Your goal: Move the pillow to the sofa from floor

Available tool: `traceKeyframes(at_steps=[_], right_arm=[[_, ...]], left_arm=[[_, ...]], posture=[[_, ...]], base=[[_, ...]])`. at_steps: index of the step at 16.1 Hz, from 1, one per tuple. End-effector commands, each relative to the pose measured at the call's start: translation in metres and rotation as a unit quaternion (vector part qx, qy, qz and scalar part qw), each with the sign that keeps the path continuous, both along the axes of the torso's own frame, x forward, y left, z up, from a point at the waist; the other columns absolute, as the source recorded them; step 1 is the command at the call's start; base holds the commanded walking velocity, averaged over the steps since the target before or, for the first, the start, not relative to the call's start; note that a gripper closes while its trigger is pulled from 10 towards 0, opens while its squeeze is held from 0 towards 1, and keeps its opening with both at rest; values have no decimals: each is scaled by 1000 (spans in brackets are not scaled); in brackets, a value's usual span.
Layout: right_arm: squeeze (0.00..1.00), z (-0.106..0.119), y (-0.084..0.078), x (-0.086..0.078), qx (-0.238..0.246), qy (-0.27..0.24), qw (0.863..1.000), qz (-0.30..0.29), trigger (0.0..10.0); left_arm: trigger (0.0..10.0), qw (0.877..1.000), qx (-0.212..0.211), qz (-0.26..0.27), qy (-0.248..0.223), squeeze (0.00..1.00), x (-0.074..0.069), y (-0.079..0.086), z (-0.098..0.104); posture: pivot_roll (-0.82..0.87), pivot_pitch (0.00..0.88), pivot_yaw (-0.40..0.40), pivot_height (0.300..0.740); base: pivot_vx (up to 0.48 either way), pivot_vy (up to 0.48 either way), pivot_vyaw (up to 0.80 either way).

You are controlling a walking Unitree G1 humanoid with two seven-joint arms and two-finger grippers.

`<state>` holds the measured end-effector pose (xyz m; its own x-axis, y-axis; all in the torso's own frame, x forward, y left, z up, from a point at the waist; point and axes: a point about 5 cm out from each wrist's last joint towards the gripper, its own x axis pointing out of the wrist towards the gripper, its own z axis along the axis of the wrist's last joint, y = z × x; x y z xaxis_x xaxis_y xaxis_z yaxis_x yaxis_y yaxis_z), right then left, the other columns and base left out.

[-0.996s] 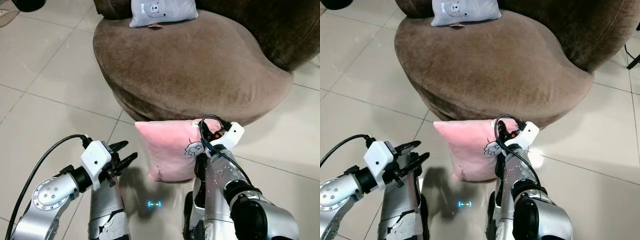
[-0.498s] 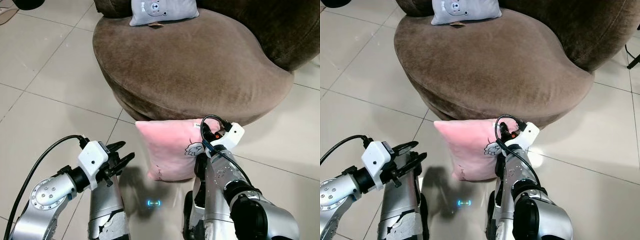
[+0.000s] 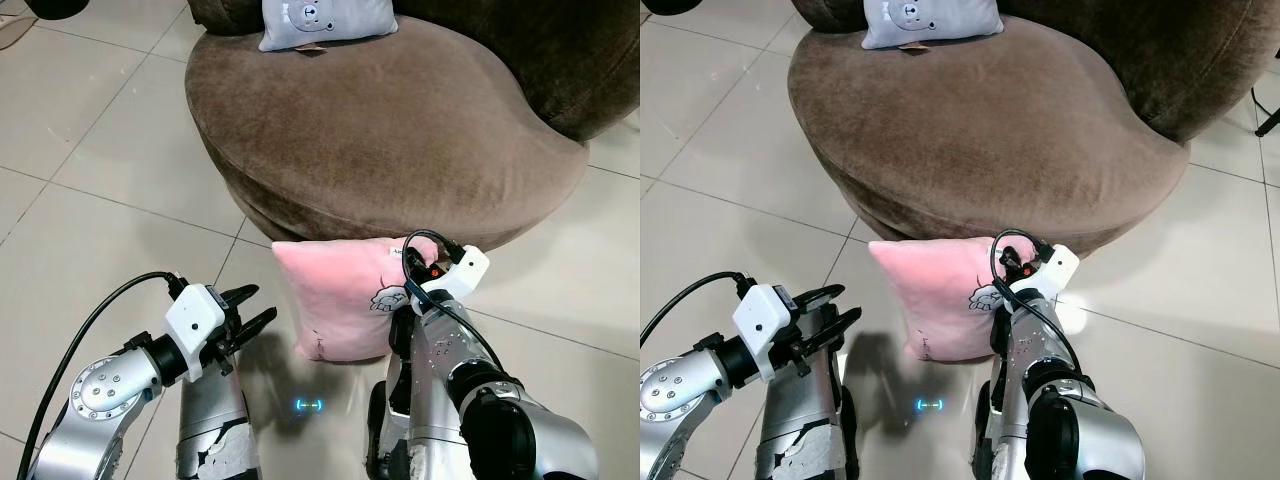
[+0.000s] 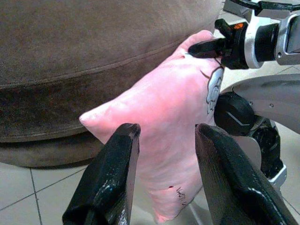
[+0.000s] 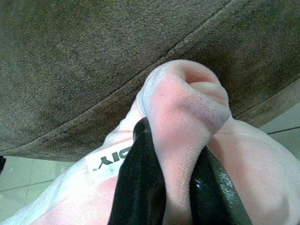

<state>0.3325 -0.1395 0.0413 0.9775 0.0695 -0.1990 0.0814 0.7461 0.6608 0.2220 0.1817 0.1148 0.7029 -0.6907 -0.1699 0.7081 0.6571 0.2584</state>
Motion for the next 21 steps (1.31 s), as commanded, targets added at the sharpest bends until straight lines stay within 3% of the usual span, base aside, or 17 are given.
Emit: traceKeyframes(at_steps=[1, 8, 9, 11, 16, 21], right_arm=[[0, -7, 1, -6, 10, 12, 1000, -2, 0], [0, -5, -2, -5, 11, -2, 1000, -16, 0], [0, -5, -5, -5, 2, 3, 1000, -31, 10000], [0, -9, -2, -6, -5, 27, 1000, -7, 10000], [0, -9, 3, -8, -14, 7, 1000, 9, 10000], [0, -9, 21, -15, 27, -37, 996, 80, 10000]], left_arm=[[10000, 1000, 5, -5, 3, 0, -3, -1, -2], [10000, 1000, 5, -7, 1, 0, -1, -1, 2], [10000, 1000, 5, -6, 1, 0, 0, -1, 2], [10000, 1000, 4, -5, 0, 0, 2, -2, 0], [10000, 1000, -6, -8, -2, 0, 5, -13, -3], [10000, 1000, -13, -16, -1, 0, 5, -20, -4]], posture=[[378, 324, -45, 482], [376, 321, -46, 482], [375, 319, -47, 482], [368, 310, -51, 482], [338, 289, -58, 527], [303, 272, -54, 577]], base=[[0, 0, 0], [0, 0, 0], [0, 0, 0], [0, 0, 0], [0, 0, 0], [0, 0, 0]])
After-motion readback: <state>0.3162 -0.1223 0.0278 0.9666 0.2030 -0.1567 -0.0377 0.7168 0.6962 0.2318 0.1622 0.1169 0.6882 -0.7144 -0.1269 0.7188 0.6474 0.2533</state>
